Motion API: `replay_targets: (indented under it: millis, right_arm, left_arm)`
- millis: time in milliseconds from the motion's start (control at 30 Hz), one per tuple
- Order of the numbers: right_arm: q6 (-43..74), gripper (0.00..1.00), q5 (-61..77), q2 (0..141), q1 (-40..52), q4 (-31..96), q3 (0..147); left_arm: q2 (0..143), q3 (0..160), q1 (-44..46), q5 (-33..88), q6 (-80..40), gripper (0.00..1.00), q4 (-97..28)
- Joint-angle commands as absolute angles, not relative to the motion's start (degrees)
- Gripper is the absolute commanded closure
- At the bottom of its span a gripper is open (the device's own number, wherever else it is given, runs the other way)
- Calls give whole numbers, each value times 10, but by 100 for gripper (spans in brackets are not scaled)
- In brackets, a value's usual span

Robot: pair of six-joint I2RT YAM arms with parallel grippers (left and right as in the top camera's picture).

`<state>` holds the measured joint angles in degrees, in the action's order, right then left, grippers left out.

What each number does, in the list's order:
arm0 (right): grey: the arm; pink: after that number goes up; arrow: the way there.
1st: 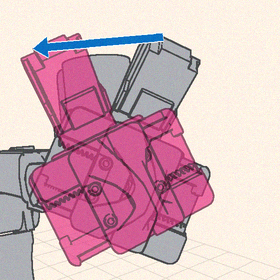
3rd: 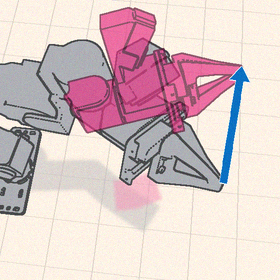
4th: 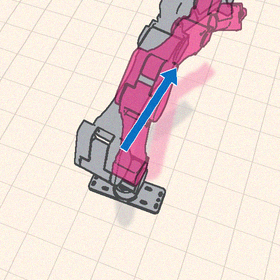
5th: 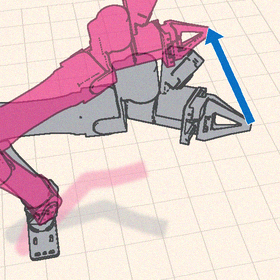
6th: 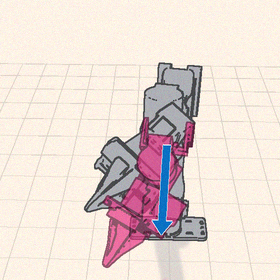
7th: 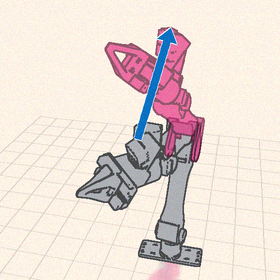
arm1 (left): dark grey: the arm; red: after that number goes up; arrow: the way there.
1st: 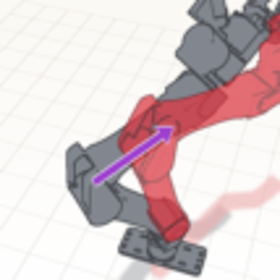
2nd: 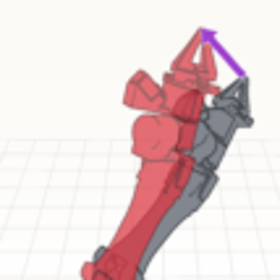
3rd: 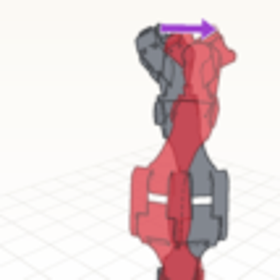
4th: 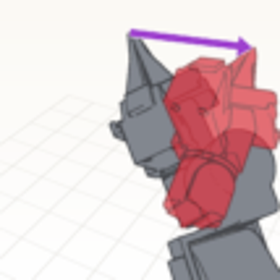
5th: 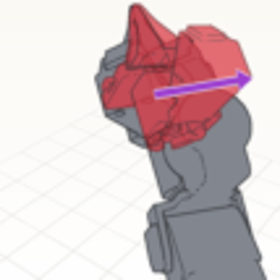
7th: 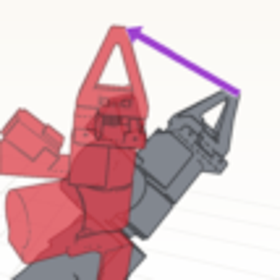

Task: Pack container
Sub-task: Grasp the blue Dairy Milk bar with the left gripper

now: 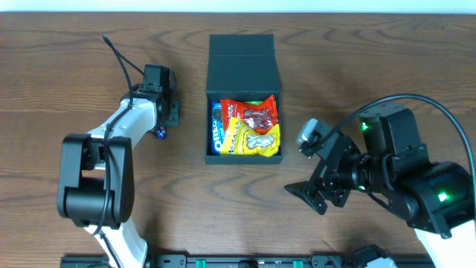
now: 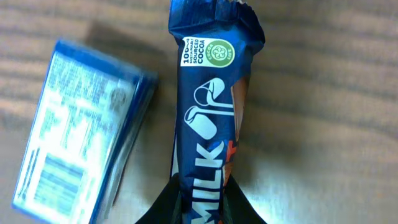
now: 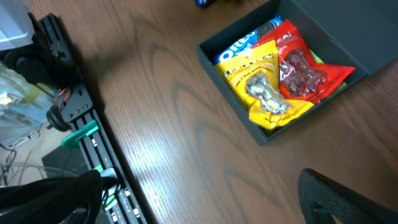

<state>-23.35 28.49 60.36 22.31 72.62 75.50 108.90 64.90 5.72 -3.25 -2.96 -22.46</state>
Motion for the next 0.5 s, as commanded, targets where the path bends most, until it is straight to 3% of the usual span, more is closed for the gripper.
replay_targets:
  millis: [0,267,467]
  right_arm:
    - [-225,1,287,603,225,727,757]
    - [-225,1,287,603,225,727,757]
    - [-225,1,287,603,225,727,757]
  left_arm:
    - [1037,648,58,-15,-35,94,-240]
    - [914,648,96,83,-100,94,-273]
    - [896,648,170,108,-172,94,-273]
